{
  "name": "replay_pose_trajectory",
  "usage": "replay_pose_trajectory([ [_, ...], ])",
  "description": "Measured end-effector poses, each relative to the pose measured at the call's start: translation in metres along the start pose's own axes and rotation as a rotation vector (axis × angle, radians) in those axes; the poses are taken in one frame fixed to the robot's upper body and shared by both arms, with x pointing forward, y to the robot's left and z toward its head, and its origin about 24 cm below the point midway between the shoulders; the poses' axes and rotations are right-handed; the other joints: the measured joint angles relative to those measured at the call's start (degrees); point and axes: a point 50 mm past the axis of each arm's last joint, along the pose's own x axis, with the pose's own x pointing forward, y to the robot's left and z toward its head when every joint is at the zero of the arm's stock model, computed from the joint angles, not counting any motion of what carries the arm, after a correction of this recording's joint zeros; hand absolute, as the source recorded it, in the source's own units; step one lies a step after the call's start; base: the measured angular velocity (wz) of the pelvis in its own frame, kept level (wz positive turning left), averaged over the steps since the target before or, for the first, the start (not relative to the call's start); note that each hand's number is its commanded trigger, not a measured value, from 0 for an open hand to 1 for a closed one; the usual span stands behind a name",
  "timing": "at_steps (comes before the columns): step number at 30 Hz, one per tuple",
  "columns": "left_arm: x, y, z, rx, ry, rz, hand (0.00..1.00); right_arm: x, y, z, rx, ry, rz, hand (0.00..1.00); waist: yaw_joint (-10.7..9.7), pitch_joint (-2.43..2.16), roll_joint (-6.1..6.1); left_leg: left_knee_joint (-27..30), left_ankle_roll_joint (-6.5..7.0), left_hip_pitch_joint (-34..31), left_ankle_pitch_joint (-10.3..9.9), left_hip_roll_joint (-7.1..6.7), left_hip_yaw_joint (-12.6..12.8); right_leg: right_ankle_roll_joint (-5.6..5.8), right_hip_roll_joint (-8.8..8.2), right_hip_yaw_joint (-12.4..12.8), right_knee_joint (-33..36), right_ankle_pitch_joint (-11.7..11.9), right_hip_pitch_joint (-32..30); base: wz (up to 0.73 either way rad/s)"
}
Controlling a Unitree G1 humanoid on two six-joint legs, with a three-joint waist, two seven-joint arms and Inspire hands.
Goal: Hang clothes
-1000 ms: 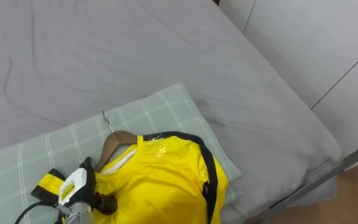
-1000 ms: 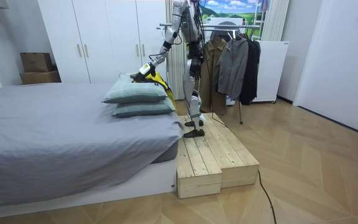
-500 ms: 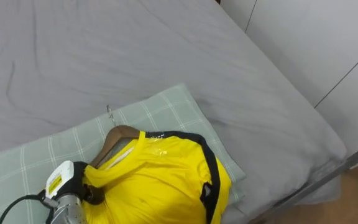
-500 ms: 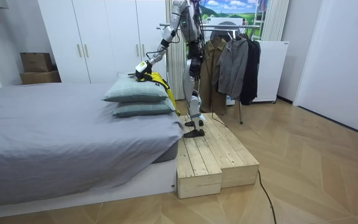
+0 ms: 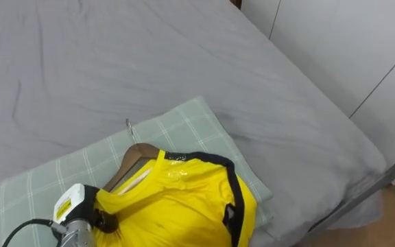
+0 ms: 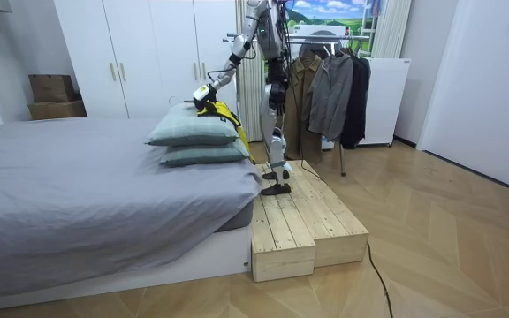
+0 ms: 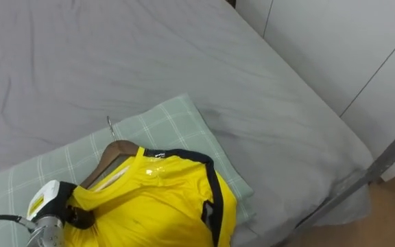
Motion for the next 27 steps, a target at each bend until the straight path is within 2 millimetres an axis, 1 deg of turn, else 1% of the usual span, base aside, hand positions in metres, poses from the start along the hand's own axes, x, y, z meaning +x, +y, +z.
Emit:
replay_pose_trajectory([
  [2,-0.001,-0.002,-0.002,0.001,0.004,-0.005,1.0,0.0,0.0,-0.002,0.001,0.003,-0.002,0.0,0.1,-0.11,0.15,-0.2,0.0,0.5,0.0,0.01,0.0,0.0,0.01,0.0,-0.4,0.0,0.6,0.0],
  [3,-0.002,-0.004,-0.003,0.001,0.007,-0.01,1.0,0.0,-0.002,-0.003,0.002,0.004,-0.007,0.0,0.2,-0.38,0.44,-0.4,0.0,0.7,0.0,-0.01,0.1,0.0,0.0,0.0,-0.5,0.0,0.8,0.0],
  [5,-0.003,-0.006,-0.002,0.0,0.005,-0.015,1.0,0.0,-0.005,-0.003,0.003,-0.002,-0.016,0.0,0.4,-0.63,0.82,-0.4,0.0,0.9,0.0,-0.04,0.0,0.01,-0.04,0.0,-0.5,0.0,0.9,0.0],
  [7,-0.003,-0.006,-0.003,0.001,0.006,-0.014,1.0,0.0,-0.005,-0.003,0.003,-0.009,-0.018,0.0,0.4,-0.63,0.84,-0.5,-0.01,1.5,0.0,0.0,0.0,0.01,0.0,-0.1,-0.6,0.0,1.6,0.0],
  [10,-0.004,-0.007,-0.002,0.013,-0.005,-0.012,1.0,0.0,-0.007,-0.002,0.005,-0.02,-0.033,0.0,0.5,-0.79,1.09,-0.5,-0.01,1.8,0.0,0.0,-0.4,0.0,-0.08,-0.9,-0.7,0.0,2.2,0.07],
  [13,-0.004,-0.008,0.0,0.007,-0.019,-0.008,1.0,0.0,-0.008,-0.001,0.009,-0.027,-0.05,0.0,0.3,-0.83,1.17,-0.5,-0.03,2.2,0.0,-0.05,-1.2,-0.11,-0.17,-1.7,-1.7,0.2,3.4,0.14],
  [15,-0.007,-0.012,-0.003,0.006,-0.017,-0.005,1.0,0.0,-0.008,-0.001,0.022,-0.028,-0.052,0.0,0.4,-0.86,1.27,-0.7,-0.05,3.4,0.0,-0.08,-1.3,-0.12,-0.19,-1.8,-2.1,0.2,4.7,0.02],
  [16,-0.008,-0.013,-0.004,0.006,-0.015,-0.004,1.0,0.0,-0.008,-0.002,0.028,-0.027,-0.052,0.0,0.4,-0.94,1.32,-0.9,-0.06,3.8,0.0,-0.1,-1.4,-0.12,-0.21,-1.9,-2.4,0.2,5.2,0.03],
  [18,-0.013,-0.018,-0.011,0.001,-0.012,0.004,1.0,0.0,-0.008,-0.001,0.062,-0.035,-0.05,0.0,0.4,-0.98,1.37,-1.4,-0.12,5.3,0.1,-0.22,-1.6,-0.13,-0.27,-2.2,-2.9,0.2,6.8,0.05],
  [20,-0.015,-0.02,-0.012,-0.003,-0.016,0.019,1.0,0.0,-0.009,-0.002,0.082,-0.033,-0.051,0.0,0.5,-1.0,1.39,-1.3,-0.13,5.5,0.1,-0.32,-2.1,-0.13,-0.32,-2.6,-3.6,0.2,7.5,0.12],
  [23,-0.015,-0.016,-0.006,-0.019,-0.06,0.063,1.0,0.0,-0.009,-0.002,0.128,-0.03,-0.053,0.0,1.5,-1.08,1.4,-1.3,-0.18,5.4,0.1,-0.55,-3.1,-0.13,-0.47,-3.1,-3.7,0.2,7.6,0.11],
  [25,-0.017,-0.013,-0.003,-0.018,-0.091,0.11,1.0,0.0,-0.009,-0.002,0.129,-0.028,-0.053,0.0,1.6,-1.45,1.45,-1.3,-0.17,5.4,0.1,-0.75,-3.8,-0.12,-0.64,-3.7,-4.0,0.2,7.7,0.17],
  [26,-0.018,-0.011,-0.001,-0.018,-0.109,0.14,1.0,0.0,-0.009,-0.004,0.132,-0.026,-0.053,0.0,1.6,-1.85,1.42,-1.2,-0.16,5.6,0.1,-0.85,-4.3,-0.07,-0.71,-4.1,-4.5,0.2,8.3,0.13],
  [27,-0.018,-0.008,0.002,-0.016,-0.128,0.171,1.0,0.0,-0.009,-0.005,0.144,-0.022,-0.052,0.0,2.4,-1.94,1.28,-1.3,-0.16,6.1,0.1,-0.85,-4.3,-0.05,-0.72,-4.1,-4.6,0.2,8.8,0.07],
])
